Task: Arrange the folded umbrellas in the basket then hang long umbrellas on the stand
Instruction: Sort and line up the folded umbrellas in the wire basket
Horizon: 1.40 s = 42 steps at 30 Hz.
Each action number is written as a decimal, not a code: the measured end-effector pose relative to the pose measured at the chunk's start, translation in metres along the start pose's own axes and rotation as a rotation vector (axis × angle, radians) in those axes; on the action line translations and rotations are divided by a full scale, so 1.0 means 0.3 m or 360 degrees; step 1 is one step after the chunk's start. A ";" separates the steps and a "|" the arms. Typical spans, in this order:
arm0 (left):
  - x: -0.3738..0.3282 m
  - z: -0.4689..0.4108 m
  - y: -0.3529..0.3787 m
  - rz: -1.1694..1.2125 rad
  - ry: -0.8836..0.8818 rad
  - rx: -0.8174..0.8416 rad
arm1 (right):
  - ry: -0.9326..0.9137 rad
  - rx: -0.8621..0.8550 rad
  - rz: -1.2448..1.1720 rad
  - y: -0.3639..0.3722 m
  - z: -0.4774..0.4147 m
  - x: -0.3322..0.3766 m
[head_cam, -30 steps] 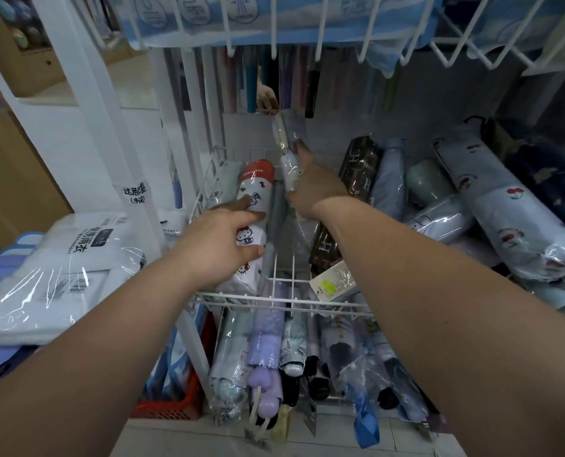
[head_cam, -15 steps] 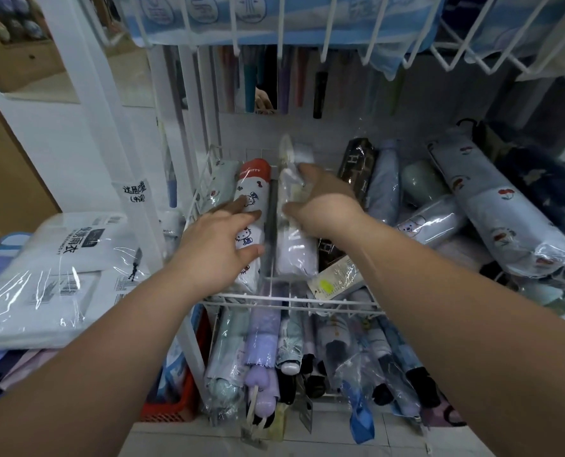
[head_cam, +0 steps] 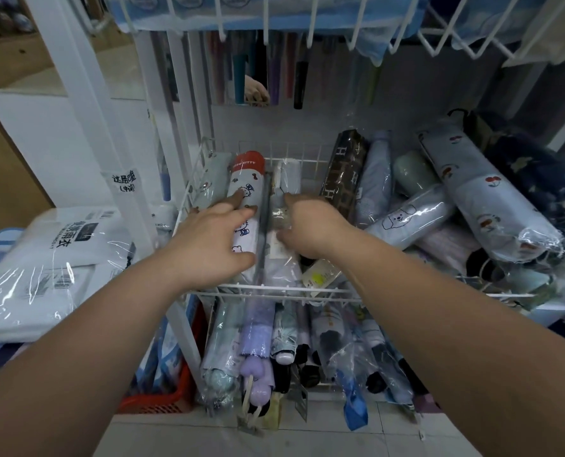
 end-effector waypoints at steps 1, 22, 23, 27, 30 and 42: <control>0.001 0.000 0.001 -0.0022 0.0011 0.0022 | 0.0015 -0.0065 0.0008 -0.005 -0.010 0.000; 0.019 -0.004 0.015 -0.0314 0.0068 -0.0008 | -0.0258 -0.0045 -0.0031 0.001 -0.002 0.002; 0.013 -0.003 0.013 -0.0322 0.0067 -0.0018 | -0.0270 -0.0144 -0.0056 -0.015 0.010 -0.006; -0.019 -0.007 0.000 -0.0397 -0.0018 -0.0039 | -0.0272 -0.0449 -0.0128 -0.093 0.084 -0.041; -0.065 -0.007 -0.013 -0.0439 -0.0049 -0.0092 | -0.0253 -0.0562 0.0000 -0.136 0.148 -0.058; -0.580 -0.101 -0.023 0.0383 0.0494 -0.0342 | 0.0298 -0.0755 0.0738 -0.506 0.414 -0.320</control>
Point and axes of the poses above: each hand's wrist, its own z-axis away from the middle knuckle, its own y-axis out of the palm, x = y × z, the point moved 6 cm from there along -z, towards the middle knuckle, and after that the axes turned 5 degrees about x, right-handed, at the moved point
